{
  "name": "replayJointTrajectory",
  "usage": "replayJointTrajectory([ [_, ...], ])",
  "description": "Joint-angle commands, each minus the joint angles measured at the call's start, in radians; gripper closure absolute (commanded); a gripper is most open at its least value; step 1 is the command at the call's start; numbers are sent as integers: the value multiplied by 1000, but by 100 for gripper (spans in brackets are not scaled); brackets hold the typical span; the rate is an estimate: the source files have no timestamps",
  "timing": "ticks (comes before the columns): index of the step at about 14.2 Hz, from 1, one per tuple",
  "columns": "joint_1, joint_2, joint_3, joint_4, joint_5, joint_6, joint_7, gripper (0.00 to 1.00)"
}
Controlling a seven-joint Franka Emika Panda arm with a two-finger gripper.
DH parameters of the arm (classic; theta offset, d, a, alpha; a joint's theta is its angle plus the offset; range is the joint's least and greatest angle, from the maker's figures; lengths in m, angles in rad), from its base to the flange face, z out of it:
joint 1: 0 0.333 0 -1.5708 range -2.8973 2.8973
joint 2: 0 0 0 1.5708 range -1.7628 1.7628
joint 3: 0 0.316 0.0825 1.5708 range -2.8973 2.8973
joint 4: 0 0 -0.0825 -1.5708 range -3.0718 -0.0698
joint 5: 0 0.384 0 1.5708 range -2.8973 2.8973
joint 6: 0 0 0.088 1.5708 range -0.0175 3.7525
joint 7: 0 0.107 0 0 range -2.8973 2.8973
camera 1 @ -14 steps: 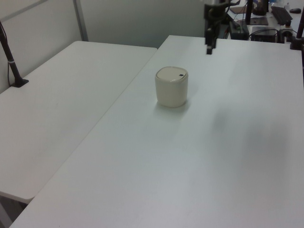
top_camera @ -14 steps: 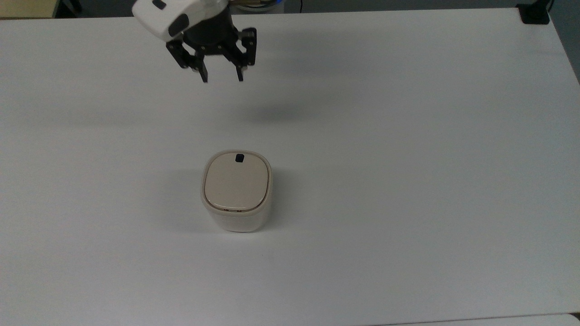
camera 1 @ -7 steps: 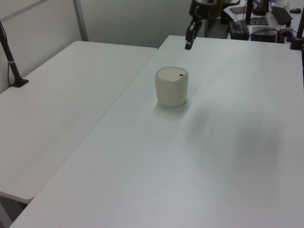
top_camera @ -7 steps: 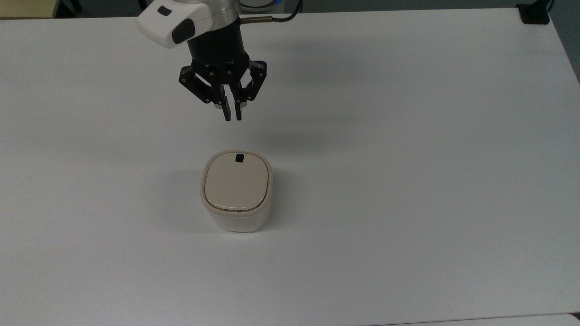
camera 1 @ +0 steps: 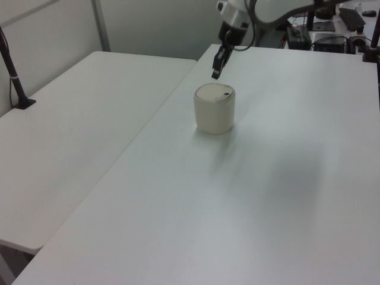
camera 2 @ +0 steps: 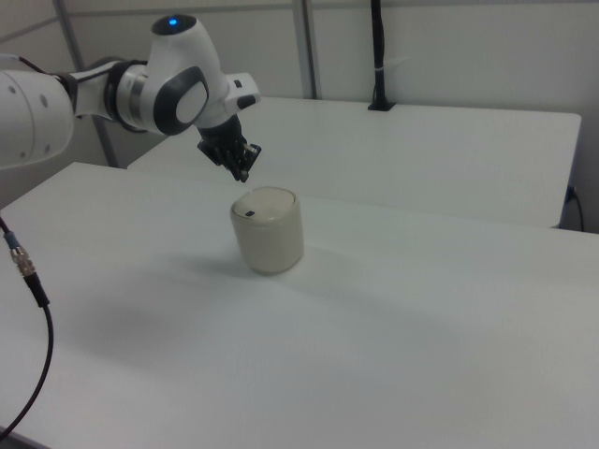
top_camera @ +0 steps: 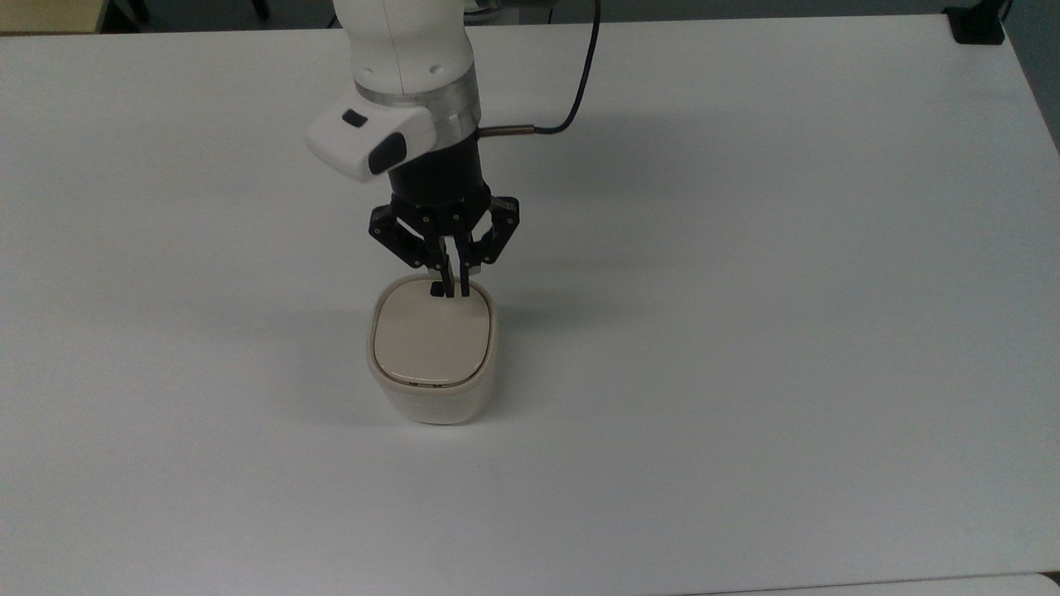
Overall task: Open the trash bin
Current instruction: 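Press the gripper fingers down on the lid tab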
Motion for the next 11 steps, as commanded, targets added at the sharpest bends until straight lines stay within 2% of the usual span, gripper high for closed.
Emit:
replayJointTrajectory([
  [1, 31, 44, -19, 44, -11, 6, 16, 86],
  [6, 25, 40, -35, -17, -13, 0, 5, 94],
  [11, 23, 38, -56, -54, -22, -3, -2, 95],
])
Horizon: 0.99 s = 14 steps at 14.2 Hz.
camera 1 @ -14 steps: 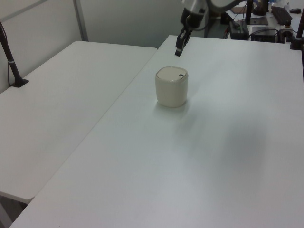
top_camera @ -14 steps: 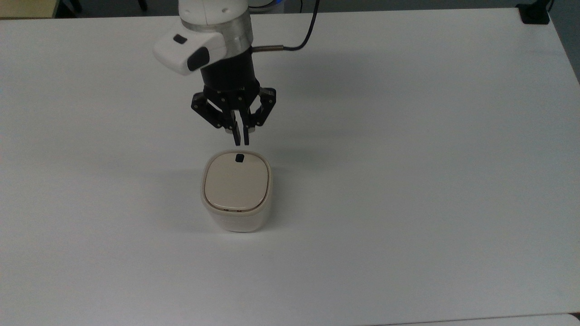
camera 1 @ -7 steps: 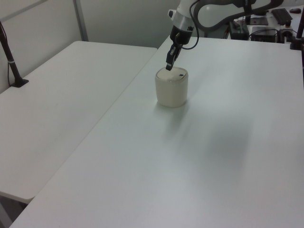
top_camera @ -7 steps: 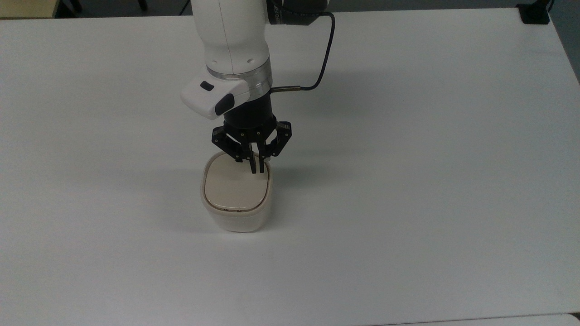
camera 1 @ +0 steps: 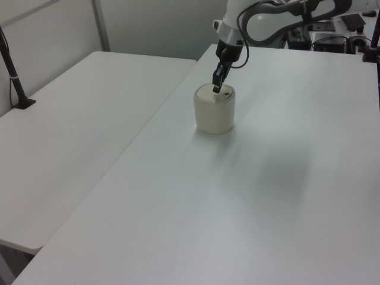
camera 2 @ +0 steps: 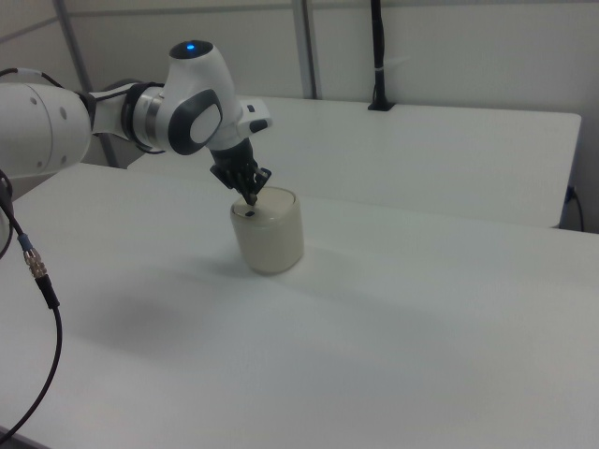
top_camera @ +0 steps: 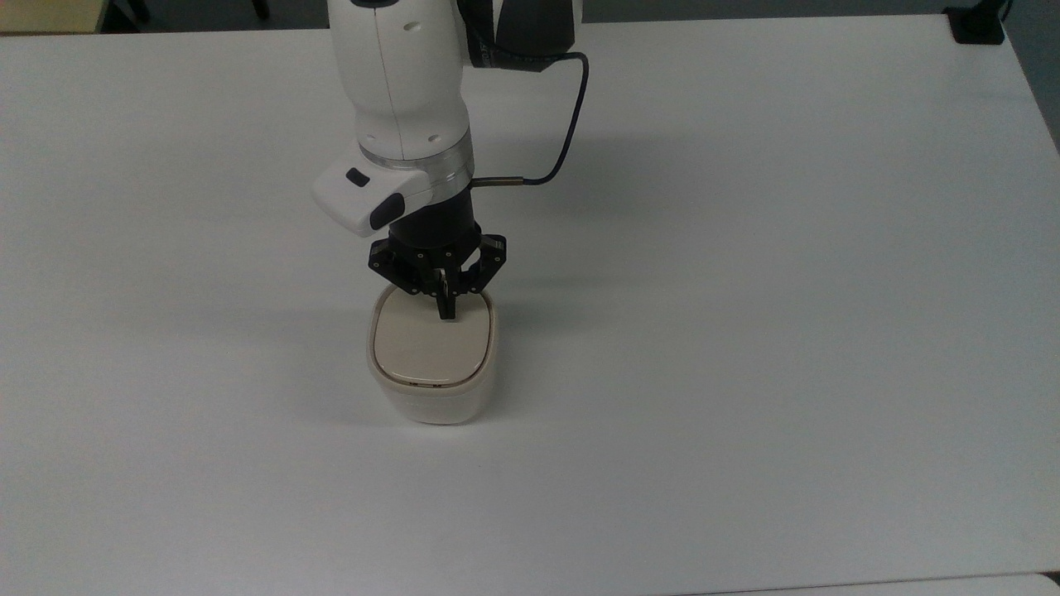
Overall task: Open the trash bin
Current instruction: 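Press the gripper fingers down on the lid tab, then lift the gripper away from the bin as the lid pops open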
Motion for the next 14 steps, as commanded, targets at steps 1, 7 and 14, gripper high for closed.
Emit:
replayJointTrajectory([
  [1, 13, -16, -22, -46, -29, -7, -5, 95],
  [7, 20, -1, -22, -75, -59, 1, -3, 96],
  [14, -15, -206, -37, -66, -65, -241, 1, 70],
])
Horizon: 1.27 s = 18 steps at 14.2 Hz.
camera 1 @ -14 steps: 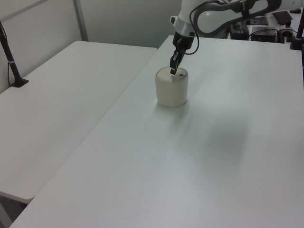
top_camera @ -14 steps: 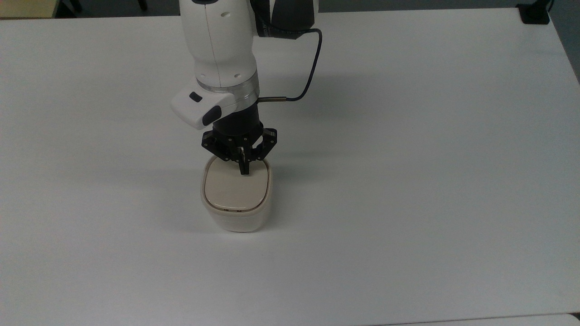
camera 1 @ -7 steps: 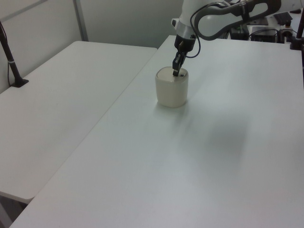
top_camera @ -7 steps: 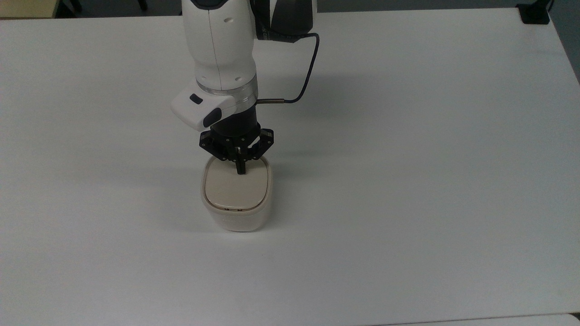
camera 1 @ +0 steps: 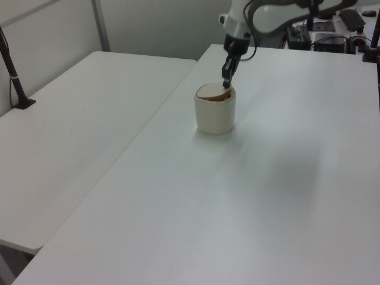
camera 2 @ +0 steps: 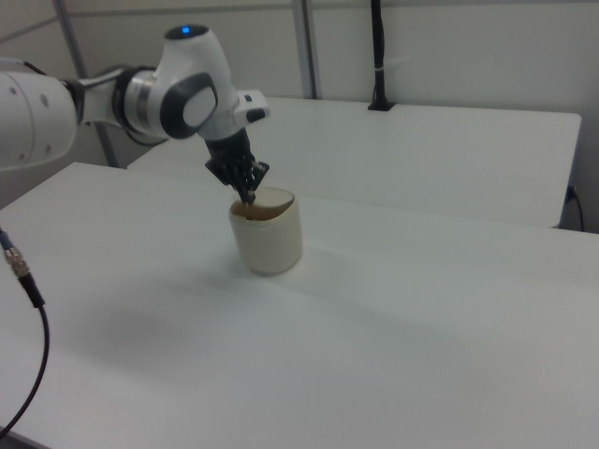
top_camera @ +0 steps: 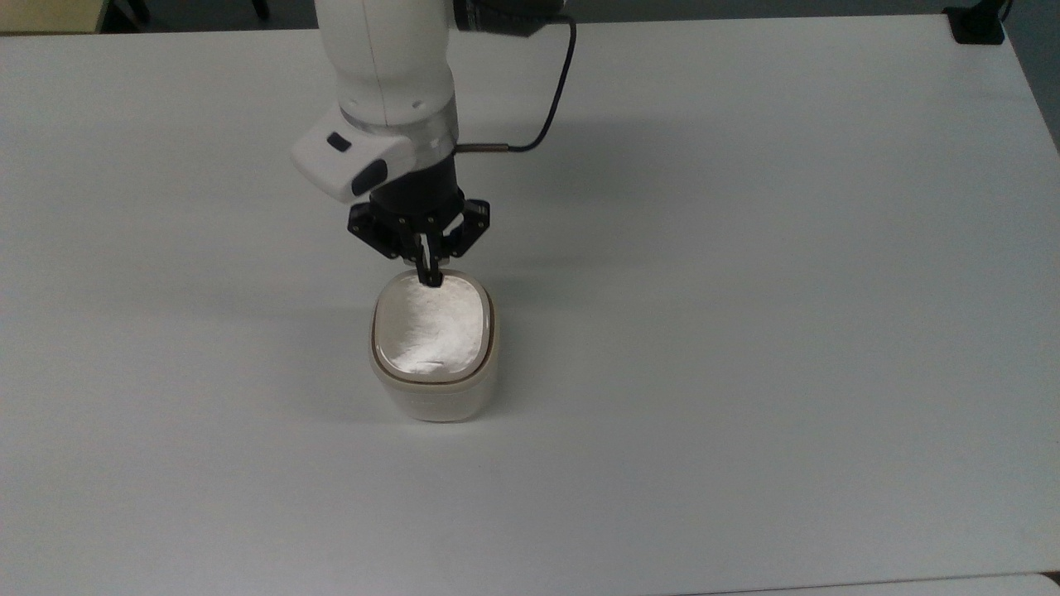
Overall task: Open the trash bin
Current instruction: 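Lift the gripper away from the bin as the lid pops open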
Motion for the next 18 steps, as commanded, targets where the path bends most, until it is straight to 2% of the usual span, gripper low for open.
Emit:
replayJointTrajectory([
  [1, -17, -159, -16, -51, -37, -164, 3, 61],
  [2, -20, -199, -13, -60, -71, -223, 7, 46],
  [3, -21, -233, -11, -84, -91, -286, 8, 35],
  [6, -49, -312, 1, -130, -91, -385, 8, 6],
  [7, -70, -346, 5, -135, -91, -400, 8, 0],
  [13, -116, -421, 7, -141, -86, -425, -10, 0],
  [18, -127, -423, 5, -149, -74, -425, -46, 0],
])
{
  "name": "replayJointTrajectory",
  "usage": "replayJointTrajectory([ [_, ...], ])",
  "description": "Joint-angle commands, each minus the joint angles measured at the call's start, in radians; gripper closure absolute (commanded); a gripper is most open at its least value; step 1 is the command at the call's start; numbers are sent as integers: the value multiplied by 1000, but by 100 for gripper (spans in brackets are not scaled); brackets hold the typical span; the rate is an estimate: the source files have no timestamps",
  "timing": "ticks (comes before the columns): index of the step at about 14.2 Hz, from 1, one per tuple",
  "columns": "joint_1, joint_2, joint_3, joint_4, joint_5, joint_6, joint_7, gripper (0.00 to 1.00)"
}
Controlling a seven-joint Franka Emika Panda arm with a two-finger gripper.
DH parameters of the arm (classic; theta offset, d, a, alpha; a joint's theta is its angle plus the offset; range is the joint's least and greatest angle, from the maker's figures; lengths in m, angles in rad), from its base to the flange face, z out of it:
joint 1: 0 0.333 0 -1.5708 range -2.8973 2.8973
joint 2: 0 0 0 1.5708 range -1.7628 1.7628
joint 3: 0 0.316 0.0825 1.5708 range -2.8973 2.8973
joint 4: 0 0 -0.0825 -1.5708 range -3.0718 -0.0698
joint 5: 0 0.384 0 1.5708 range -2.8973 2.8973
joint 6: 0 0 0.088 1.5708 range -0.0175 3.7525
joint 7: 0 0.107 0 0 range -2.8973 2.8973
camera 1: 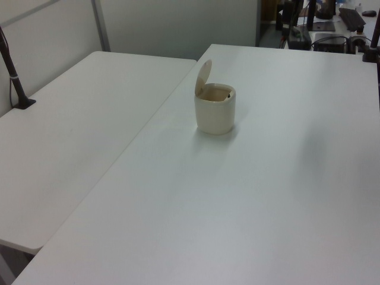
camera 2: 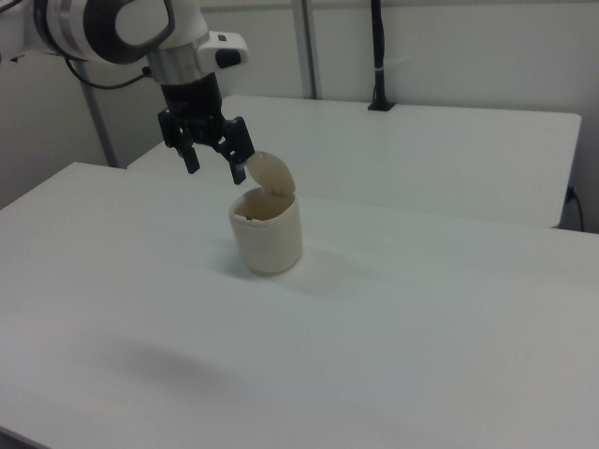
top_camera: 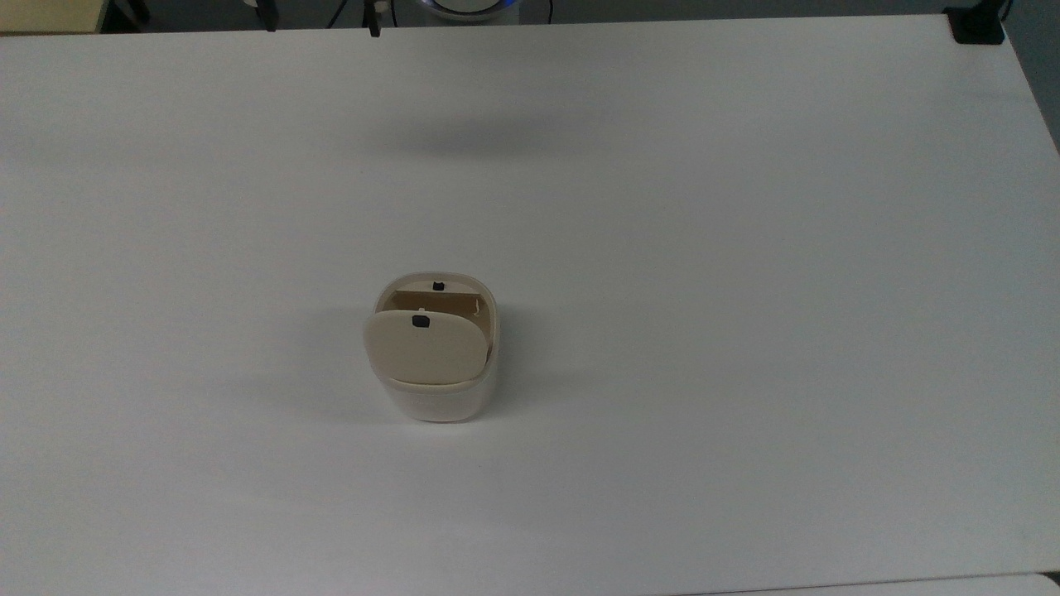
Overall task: Open the trash bin
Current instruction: 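Lift the gripper away from the bin as the lid pops open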
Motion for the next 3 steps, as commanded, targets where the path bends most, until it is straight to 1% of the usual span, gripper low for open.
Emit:
replayJointTrajectory([
  [1, -16, -28, 13, -33, 4, -10, -27, 0],
  [3, -16, -27, 13, -31, 3, -11, -29, 0],
])
